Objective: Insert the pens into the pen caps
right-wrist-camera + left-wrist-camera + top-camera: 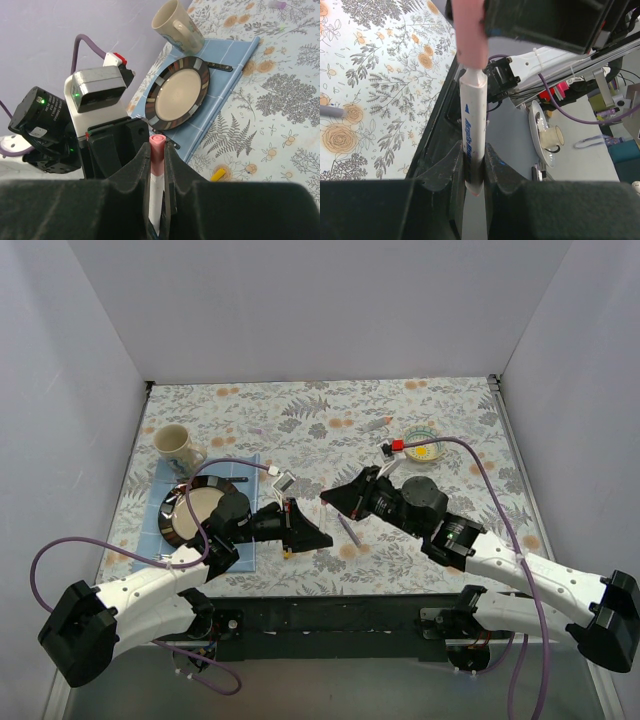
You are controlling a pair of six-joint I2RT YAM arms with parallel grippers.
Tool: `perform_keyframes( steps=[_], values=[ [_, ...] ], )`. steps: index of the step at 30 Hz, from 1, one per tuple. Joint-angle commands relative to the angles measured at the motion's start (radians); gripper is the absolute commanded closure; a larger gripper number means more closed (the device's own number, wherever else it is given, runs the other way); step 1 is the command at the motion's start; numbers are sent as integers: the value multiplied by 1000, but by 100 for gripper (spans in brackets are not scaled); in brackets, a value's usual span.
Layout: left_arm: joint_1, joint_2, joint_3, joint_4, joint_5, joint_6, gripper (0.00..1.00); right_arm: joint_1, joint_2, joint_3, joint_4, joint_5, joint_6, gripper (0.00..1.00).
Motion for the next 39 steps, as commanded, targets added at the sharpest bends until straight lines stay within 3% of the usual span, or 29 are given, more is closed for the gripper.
perform_keyframes(
  steps=[1,9,15,19,22,29,34,39],
  values=[
    [-5,-11,43,-15,-20,15,100,40,-15,-51,76,14,0,99],
    [-5,-34,92,-41,-103,29,100,180,-21,-119,84,167,7,99],
    [-5,-18,158,-13,-73,55,100,217,-60,-255,338,95,17,94],
    [-5,-23,212,-53,-48,104,100,217,-80,-255,383,49,11,91],
    [-5,-41,238,-97,-88,167,100,219,-100,-229,375,26,-6,84],
    [-5,-58,327,-240,-111,327,100,217,-156,-122,259,60,-81,39],
    [-5,-20,411,-396,-83,480,100,217,-189,-21,131,112,-180,27],
    [-5,-17,392,-429,-40,531,100,219,-173,126,1,155,-280,17]
  ],
)
